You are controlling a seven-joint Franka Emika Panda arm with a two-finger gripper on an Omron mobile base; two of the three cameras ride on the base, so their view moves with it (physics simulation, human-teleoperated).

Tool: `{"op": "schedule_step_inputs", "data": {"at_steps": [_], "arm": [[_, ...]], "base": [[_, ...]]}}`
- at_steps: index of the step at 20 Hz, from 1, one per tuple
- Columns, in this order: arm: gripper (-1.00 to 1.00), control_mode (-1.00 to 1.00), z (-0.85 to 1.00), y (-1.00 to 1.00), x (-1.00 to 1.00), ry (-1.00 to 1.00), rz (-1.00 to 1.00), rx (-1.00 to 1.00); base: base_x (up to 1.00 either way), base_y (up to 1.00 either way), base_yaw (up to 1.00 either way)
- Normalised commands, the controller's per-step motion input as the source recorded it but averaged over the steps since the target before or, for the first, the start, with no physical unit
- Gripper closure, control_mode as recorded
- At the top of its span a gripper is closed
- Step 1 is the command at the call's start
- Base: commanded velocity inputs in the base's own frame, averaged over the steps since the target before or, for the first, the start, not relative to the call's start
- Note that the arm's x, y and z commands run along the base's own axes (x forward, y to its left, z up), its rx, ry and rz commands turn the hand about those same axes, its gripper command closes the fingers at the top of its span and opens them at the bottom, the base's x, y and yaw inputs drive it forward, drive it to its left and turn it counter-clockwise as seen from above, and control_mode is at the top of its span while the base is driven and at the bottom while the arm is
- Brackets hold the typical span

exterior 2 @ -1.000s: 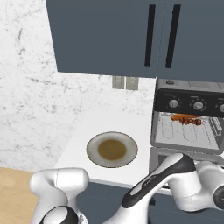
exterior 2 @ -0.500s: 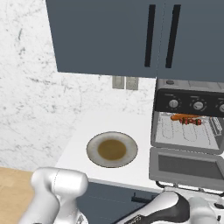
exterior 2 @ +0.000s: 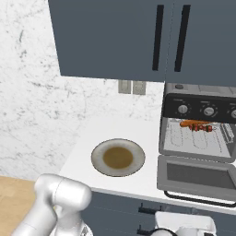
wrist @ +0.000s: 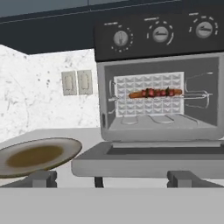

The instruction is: Pick up the kebab skewer and baguette bread, and place them inside the toaster oven. Close the toaster oven door and start by setting the timer.

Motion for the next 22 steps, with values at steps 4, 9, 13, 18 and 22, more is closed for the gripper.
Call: {"op": "schedule_step_inputs", "data": {"at_steps": [4,9,13,18,22], "arm": [[-1.00,-1.00,-0.21,0.43,-0.06,-0.15,0.00,0.00],[-1.00,-1.00,-0.05,0.32,0.12,-0.08,0.00,0.01],[-1.00,-1.00,0.00,0.07,0.31,-0.02,0.00,0.02],[-1.00,-1.00,-0.16,-0.12,0.09,0.00,0.00,0.04],[-1.00,-1.00,-0.44,-0.27,0.01,-0.01,0.00,0.00]], "base": [[0.00,0.00,0.00],[0.00,0.00,0.00],[0.00,0.00,0.00],[0.00,0.00,0.00],[0.00,0.00,0.00]]}}
